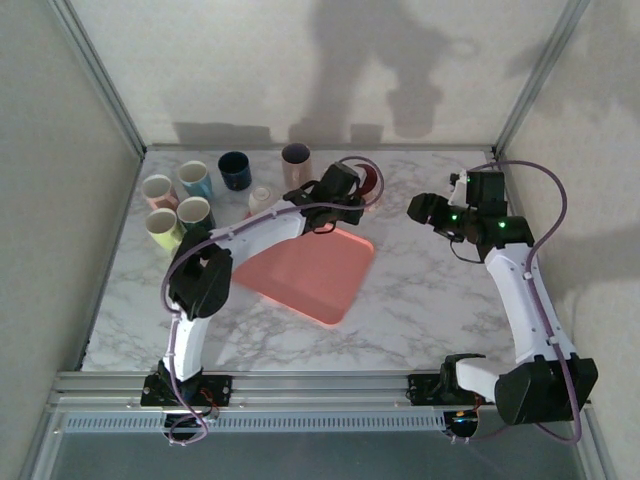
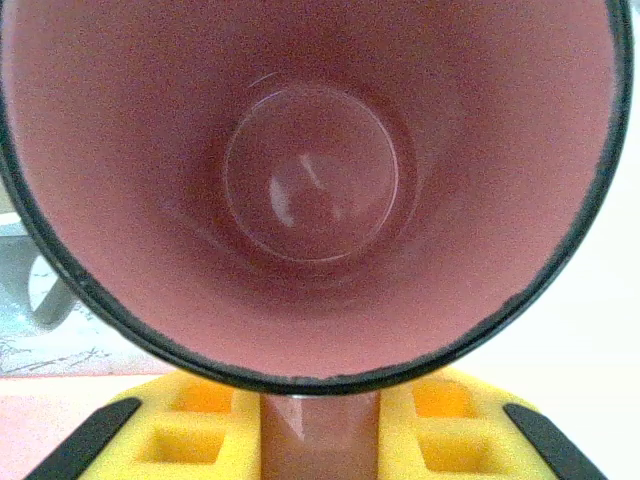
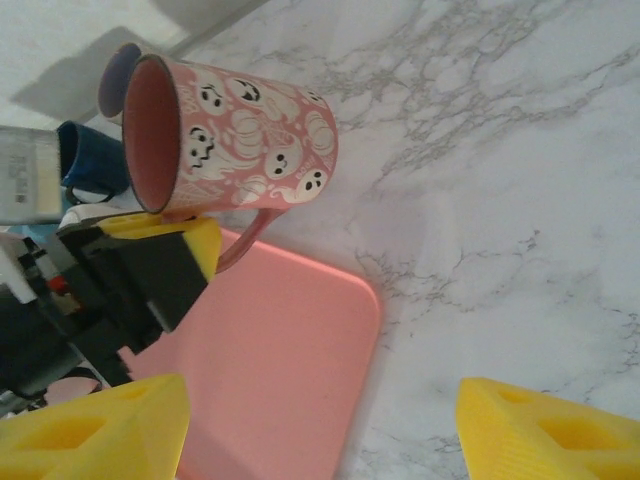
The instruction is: Turn the mug right side up
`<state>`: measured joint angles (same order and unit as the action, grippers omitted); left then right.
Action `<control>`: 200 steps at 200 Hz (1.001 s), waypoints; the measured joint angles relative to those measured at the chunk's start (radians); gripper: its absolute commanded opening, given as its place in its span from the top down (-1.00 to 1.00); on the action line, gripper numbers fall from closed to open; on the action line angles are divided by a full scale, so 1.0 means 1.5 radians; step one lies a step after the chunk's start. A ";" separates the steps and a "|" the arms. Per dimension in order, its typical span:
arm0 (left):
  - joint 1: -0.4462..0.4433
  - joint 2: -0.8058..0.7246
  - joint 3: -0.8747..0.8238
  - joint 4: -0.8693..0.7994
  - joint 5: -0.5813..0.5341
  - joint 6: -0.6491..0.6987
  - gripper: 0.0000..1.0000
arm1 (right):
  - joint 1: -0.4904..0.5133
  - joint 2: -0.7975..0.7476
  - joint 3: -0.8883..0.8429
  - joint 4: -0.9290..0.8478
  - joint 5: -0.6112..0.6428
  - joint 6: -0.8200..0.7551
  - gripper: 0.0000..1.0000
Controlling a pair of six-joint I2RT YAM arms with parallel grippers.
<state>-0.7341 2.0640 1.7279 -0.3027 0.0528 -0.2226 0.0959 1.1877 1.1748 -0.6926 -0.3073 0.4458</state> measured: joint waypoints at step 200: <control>-0.008 0.184 0.174 -0.058 -0.081 0.025 0.26 | -0.004 0.045 -0.024 0.031 -0.005 0.009 -0.42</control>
<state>-0.7456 2.3394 1.9888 -0.3897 -0.0692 -0.1848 0.0902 1.2549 1.1385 -0.6468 -0.3145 0.4599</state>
